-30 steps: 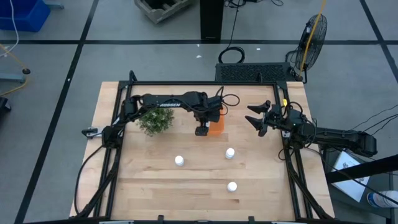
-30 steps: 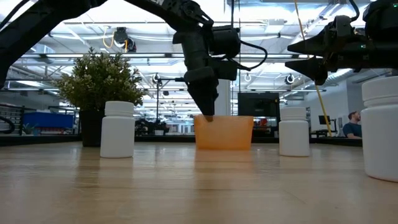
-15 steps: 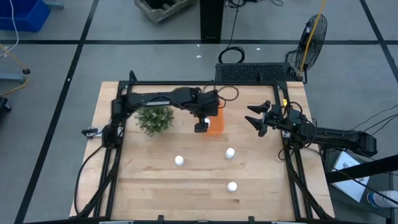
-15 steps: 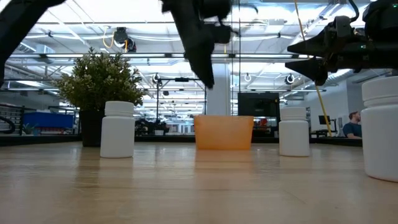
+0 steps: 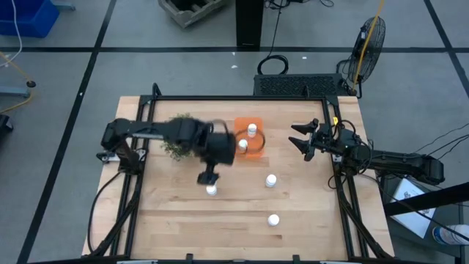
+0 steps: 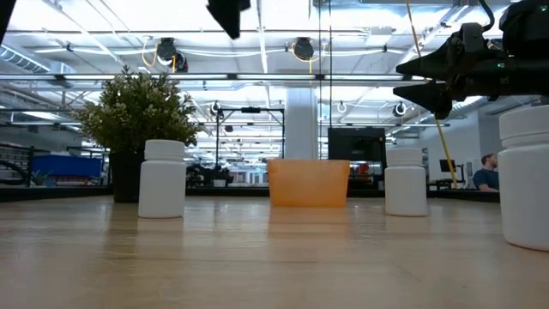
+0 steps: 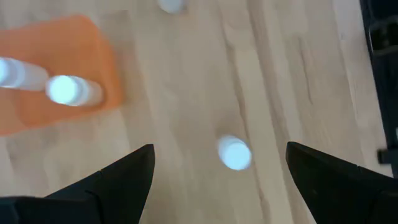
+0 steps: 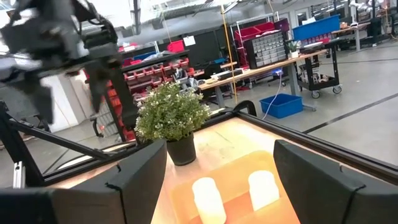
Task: Pick and place pill bottles into a basket
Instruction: Put the white pill bottle into the orange bin
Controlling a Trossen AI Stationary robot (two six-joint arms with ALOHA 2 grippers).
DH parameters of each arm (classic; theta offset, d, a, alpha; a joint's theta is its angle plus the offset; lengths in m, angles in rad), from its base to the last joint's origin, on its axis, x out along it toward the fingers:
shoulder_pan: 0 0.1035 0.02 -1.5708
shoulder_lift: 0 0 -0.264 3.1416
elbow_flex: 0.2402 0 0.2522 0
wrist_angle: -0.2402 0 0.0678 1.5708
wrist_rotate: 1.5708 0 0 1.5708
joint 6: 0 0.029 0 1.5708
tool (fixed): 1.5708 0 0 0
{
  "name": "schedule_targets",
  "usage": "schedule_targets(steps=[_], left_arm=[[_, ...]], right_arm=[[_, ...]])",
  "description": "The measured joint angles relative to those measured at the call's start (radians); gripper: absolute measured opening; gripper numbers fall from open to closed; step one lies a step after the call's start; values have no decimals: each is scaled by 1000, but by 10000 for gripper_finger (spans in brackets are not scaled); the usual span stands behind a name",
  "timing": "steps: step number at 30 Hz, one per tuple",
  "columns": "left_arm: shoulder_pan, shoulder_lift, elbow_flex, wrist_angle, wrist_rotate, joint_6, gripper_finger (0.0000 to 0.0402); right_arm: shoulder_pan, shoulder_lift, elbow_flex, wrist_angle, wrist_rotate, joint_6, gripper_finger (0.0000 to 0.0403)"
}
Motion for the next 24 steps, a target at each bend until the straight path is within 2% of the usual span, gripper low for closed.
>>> schedule_targets(steps=[6,12,19,24], left_arm=[[-158,22,0,-65,-138,-81,367],[-225,37,-62,-38,-253,-149,367],[-203,39,-252,5,-238,-193,367],[-165,39,-350,94,-174,-192,367]], right_arm=[[0,0,0,2,0,15,286],[0,0,0,8,0,23,286],[0,0,0,8,0,23,286],[0,0,0,8,0,23,286]])
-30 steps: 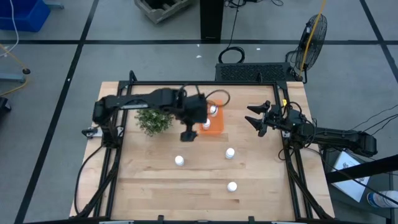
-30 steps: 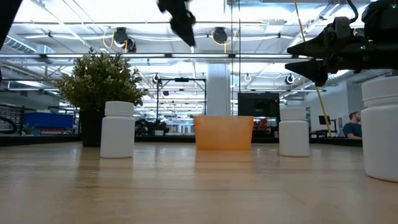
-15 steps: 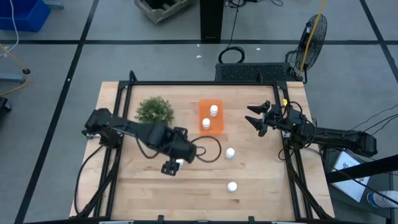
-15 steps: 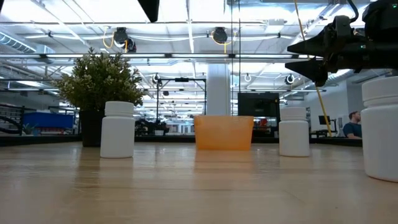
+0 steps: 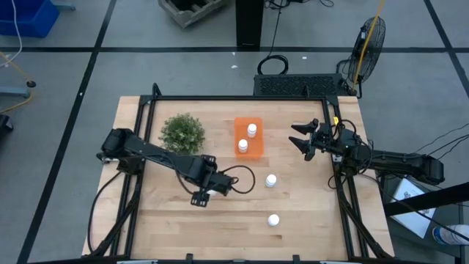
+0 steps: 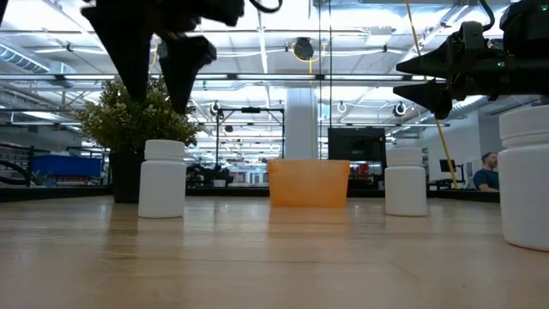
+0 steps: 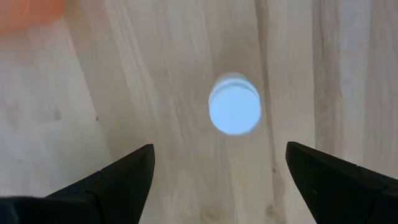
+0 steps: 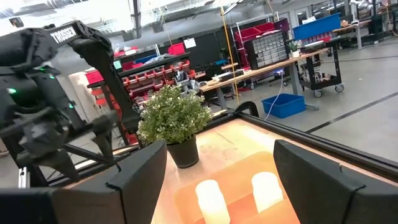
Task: Pick and place pill bottles into a basket
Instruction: Put the white pill bottle into the orange bin
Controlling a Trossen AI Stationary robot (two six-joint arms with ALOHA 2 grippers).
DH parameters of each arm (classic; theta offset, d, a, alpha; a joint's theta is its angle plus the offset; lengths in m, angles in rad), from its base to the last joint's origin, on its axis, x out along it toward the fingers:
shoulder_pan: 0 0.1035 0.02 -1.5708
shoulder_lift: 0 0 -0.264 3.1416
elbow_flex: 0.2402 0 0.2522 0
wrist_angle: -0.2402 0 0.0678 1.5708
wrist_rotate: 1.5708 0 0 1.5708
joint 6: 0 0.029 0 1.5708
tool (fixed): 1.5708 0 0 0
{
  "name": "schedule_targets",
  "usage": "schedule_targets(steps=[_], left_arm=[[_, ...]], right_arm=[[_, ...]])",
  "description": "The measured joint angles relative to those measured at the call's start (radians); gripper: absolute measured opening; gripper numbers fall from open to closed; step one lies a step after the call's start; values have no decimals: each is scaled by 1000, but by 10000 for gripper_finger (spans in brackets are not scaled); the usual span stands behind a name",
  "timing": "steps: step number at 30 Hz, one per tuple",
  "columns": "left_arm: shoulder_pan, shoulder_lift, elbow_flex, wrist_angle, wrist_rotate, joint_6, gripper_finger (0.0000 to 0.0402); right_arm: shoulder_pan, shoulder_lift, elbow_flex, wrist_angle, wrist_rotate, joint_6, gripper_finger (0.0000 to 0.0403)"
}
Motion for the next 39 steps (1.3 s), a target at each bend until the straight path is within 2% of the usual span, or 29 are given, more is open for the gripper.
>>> schedule_targets(steps=[6,13,26,34,39], left_arm=[[24,0,-60,114,53,26,367],[26,-1,-83,142,87,25,367],[11,-1,-91,188,78,-1,367],[17,-1,-205,241,95,-32,367],[19,-1,-222,279,105,-29,367]], right_arm=[[0,0,0,0,0,0,286],[0,0,0,0,0,-1,286],[0,0,0,0,0,-1,286],[0,0,0,0,0,-1,286],[0,0,0,0,0,-1,286]])
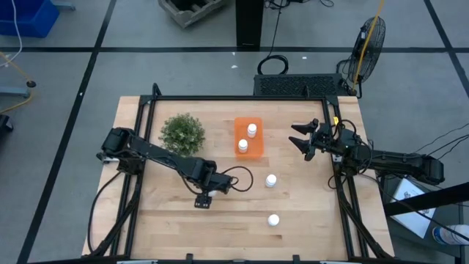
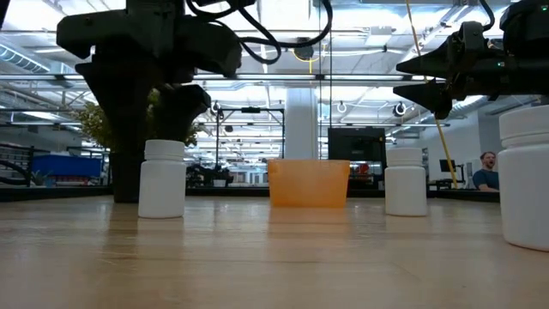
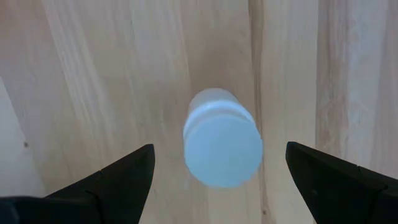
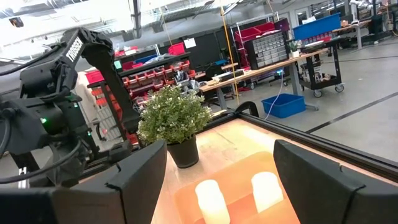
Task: Pick and place pill bottles into a basket
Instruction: Put the white pill bottle into the orange bin
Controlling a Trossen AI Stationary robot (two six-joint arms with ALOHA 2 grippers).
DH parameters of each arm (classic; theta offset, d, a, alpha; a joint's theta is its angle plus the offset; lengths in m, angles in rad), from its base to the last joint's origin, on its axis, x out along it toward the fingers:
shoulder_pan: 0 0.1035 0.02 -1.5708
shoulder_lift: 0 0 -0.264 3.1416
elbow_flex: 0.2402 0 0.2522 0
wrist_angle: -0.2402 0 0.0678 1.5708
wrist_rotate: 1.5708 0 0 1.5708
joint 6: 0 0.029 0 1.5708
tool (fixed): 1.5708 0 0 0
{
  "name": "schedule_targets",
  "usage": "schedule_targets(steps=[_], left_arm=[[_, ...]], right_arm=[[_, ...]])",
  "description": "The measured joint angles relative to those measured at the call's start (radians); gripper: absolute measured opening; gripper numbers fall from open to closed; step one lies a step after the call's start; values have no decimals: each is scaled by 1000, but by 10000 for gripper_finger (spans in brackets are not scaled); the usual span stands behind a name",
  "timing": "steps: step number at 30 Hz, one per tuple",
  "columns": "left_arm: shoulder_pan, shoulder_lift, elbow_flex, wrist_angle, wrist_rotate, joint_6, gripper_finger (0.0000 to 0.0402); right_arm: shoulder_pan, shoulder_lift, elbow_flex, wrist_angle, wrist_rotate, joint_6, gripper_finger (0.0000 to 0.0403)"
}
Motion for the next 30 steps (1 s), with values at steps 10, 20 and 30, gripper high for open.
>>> schedule_targets(steps=[10,20,30], left_arm=[[0,0,0,19,1,6,367],[0,0,0,36,1,7,367],[0,0,0,36,1,10,270]], right_arm=[[0,0,0,0,0,0,286],[0,0,0,0,0,1,286],[0,0,0,0,0,1,286]])
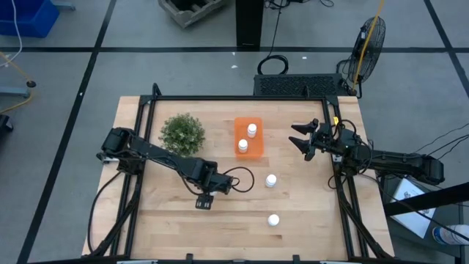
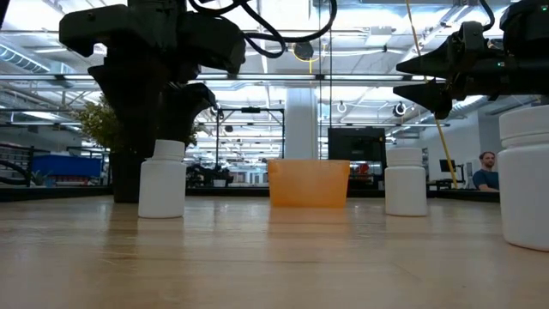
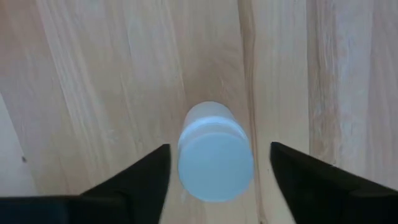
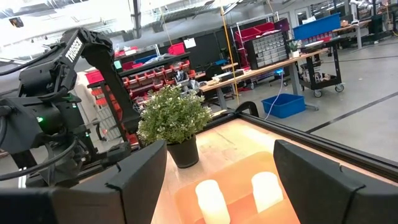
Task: Pick and place pill bottles into a basket
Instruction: Put the white pill bottle into the orange bin
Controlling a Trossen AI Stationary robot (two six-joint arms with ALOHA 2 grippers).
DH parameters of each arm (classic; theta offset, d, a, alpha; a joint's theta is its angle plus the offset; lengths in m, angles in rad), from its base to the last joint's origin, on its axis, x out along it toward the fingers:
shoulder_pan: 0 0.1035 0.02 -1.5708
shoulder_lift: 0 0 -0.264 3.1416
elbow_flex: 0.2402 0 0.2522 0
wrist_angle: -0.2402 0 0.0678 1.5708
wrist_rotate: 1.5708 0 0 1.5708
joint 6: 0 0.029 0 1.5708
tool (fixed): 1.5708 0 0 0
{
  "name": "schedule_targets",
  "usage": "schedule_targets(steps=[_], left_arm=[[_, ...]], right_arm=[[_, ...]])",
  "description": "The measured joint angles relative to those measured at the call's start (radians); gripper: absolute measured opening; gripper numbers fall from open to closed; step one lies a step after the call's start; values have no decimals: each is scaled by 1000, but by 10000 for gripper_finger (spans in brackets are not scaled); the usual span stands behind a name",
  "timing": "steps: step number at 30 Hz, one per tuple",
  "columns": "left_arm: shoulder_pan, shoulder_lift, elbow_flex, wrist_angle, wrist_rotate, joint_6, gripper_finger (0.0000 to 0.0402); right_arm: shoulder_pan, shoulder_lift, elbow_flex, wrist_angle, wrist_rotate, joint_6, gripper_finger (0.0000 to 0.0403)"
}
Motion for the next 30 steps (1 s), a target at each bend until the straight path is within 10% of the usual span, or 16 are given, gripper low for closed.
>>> schedule_targets(steps=[6,21,30], left_arm=[[2,0,0,0,-3,37,163],[48,-9,19,-25,-78,147,161],[141,-11,319,-164,-224,359,161]], right_arm=[[0,0,0,0,0,0,286],[0,0,0,0,0,0,286],[0,0,0,4,1,0,286]])
